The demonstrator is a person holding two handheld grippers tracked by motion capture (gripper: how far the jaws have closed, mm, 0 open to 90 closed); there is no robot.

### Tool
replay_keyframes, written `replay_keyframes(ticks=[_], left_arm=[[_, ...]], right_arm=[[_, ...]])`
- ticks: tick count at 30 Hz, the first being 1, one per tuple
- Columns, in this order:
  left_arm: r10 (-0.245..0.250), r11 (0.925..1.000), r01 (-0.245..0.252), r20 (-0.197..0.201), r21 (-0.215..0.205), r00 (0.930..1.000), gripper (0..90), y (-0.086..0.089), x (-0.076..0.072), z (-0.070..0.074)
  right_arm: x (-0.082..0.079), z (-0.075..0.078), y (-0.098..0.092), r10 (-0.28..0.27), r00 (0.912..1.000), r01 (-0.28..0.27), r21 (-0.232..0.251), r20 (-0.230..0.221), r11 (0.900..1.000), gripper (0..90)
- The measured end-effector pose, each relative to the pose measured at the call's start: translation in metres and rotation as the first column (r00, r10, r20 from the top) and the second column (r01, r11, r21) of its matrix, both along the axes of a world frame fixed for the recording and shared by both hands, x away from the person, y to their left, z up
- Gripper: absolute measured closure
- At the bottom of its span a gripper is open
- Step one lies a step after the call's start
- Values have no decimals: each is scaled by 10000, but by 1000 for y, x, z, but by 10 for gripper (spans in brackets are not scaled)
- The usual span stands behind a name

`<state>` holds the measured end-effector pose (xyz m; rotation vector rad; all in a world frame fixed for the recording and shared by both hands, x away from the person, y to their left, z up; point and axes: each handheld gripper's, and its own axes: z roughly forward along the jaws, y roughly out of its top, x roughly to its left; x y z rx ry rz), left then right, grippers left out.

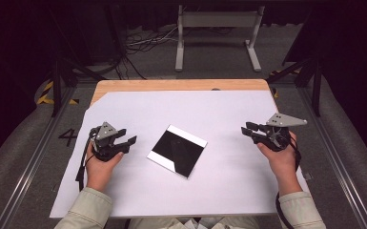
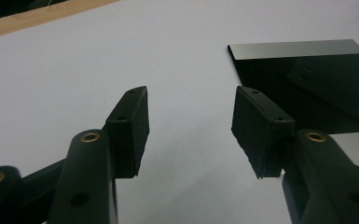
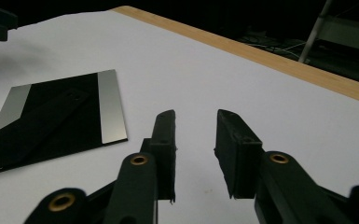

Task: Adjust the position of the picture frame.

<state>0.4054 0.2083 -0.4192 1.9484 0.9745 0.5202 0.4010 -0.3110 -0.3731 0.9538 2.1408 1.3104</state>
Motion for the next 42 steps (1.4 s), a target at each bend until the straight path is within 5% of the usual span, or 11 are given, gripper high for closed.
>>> replay_keyframes(ticks=[3,6,9,14,15,17,23,32,42], left_arm=[[184,9998,-185,-47,-111,9998,474,-2,1,1],[339,9981,-367,-560,-496,9979,492,-7,7,0],[268,9996,-275,-591,-106,9979,535,-14,9,0],[258,9997,-262,-1036,-27,9943,647,-18,13,-3],[187,9998,-176,-1531,84,9880,691,-21,15,-4],[73,9999,-52,-1853,118,9827,754,-23,17,-4],[-300,9995,321,-2438,45,9694,899,-29,19,-7],[-575,9974,692,-3522,207,9342,900,-40,25,-17],[-882,9924,1147,-3930,444,9153,900,-45,23,-17]], right_arm=[[0,-1,0,100,9999,-100,-49,-113,9999,744],[1,-3,2,132,9996,-138,-233,-263,9996,787],[2,-6,3,237,9988,-253,-367,-417,9990,831],[0,-6,4,365,9979,-391,-482,-536,9981,888],[-1,-6,3,547,9961,-584,-527,-692,9969,900],[-2,-7,5,608,9951,-662,-673,-785,9955,900],[-2,-7,7,724,9934,-792,-757,-890,9940,900],[0,-8,12,898,9905,-984,-808,-1037,9919,900],[-1,-6,13,971,9898,-1061,-846,-1044,9908,900]])
